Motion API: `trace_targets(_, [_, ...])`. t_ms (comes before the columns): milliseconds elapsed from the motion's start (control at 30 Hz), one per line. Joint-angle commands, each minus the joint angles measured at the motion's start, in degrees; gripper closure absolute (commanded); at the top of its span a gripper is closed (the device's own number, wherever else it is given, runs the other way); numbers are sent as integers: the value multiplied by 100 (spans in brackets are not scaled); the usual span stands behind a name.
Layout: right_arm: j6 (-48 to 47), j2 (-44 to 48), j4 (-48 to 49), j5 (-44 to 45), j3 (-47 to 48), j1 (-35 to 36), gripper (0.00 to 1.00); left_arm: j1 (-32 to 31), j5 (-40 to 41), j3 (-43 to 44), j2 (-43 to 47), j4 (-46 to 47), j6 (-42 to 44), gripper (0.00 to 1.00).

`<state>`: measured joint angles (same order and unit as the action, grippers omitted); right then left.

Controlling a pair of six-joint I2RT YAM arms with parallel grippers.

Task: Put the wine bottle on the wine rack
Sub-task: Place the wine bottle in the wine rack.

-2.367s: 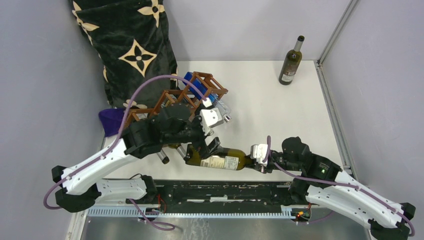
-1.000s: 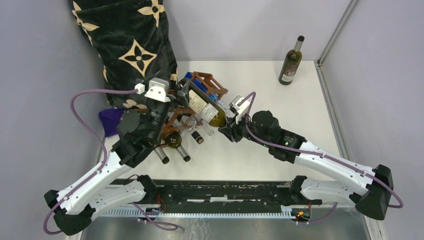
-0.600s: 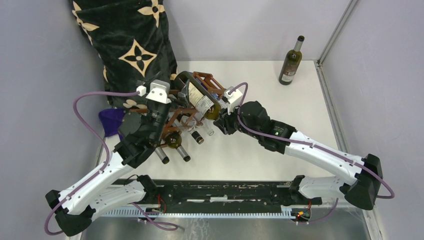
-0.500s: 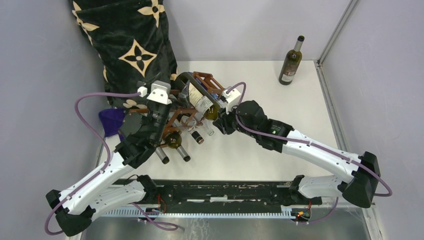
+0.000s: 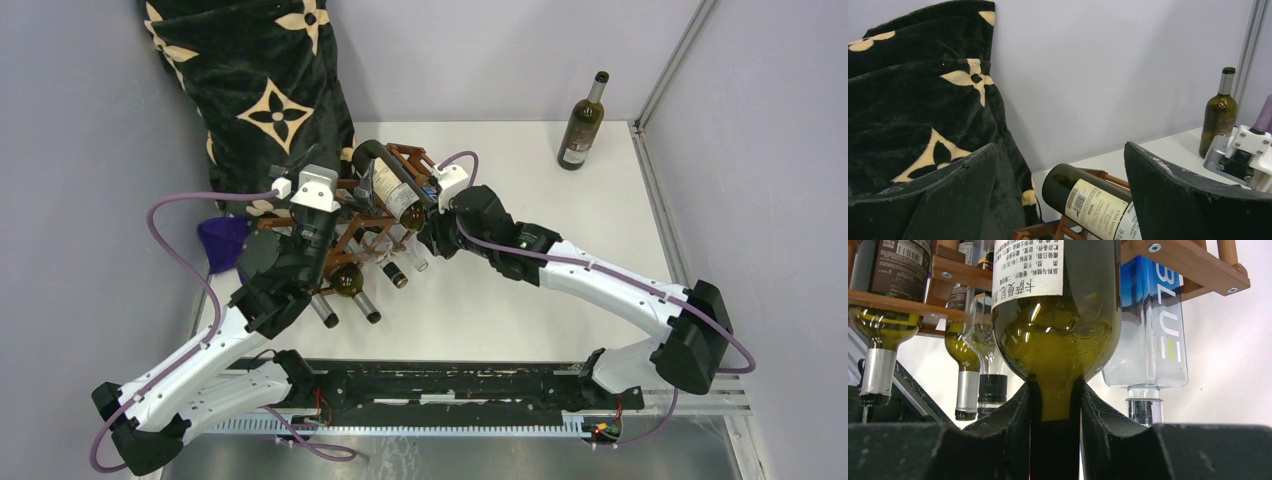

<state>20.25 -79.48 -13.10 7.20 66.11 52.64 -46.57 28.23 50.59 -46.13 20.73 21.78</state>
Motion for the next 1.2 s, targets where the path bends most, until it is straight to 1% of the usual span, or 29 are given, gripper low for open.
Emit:
trace_targets(0, [168,-48,1075,68,732,-72,99,50,51,-20,71,405,221,0])
trace_targets(167, [164,-356,1090,-99,974,-118,95,67,42,-31,72,422,240,0])
trace_targets(300, [183,-535,1122,-152,1083,-148,86,77,42,-40,86,432,248,0])
trace_targets(367, [205,-598,1144,-192,1108,-158,85,78,42,-48,93,444,252,0])
trace_targets(500, [239,-712,1225,-236,1139,-183,75,81,42,-58,120,458,265,0])
trace_targets(667, [245,-833,1266,-353,1185,-215,59,86,32,-67,126,458,272,0])
trace_targets(767, [244,-850,1270,-410,1186,-219,42,86,34,-75,127,475,282,0])
trace_targets(867, [245,-850,1266,-427,1163,-215,22,86,34,-85,139,480,283,0])
trace_targets(900, [242,-846,1267,-418,1166,-215,17,86,34,-89,151,482,287,0])
trace_targets(967, [246,-823,1271,-437,1135,-220,12,86,34,-93,158,497,299,0])
trace_targets(1033, [235,-770,1266,-439,1088,-217,10,86,34,-101,157,502,304,0])
trace_targets(1133, [187,-615,1267,-395,954,-225,2,86,42,-110,166,515,315,0])
trace_targets(1167, [155,-554,1266,-368,881,-229,2,85,42,-115,172,519,318,0])
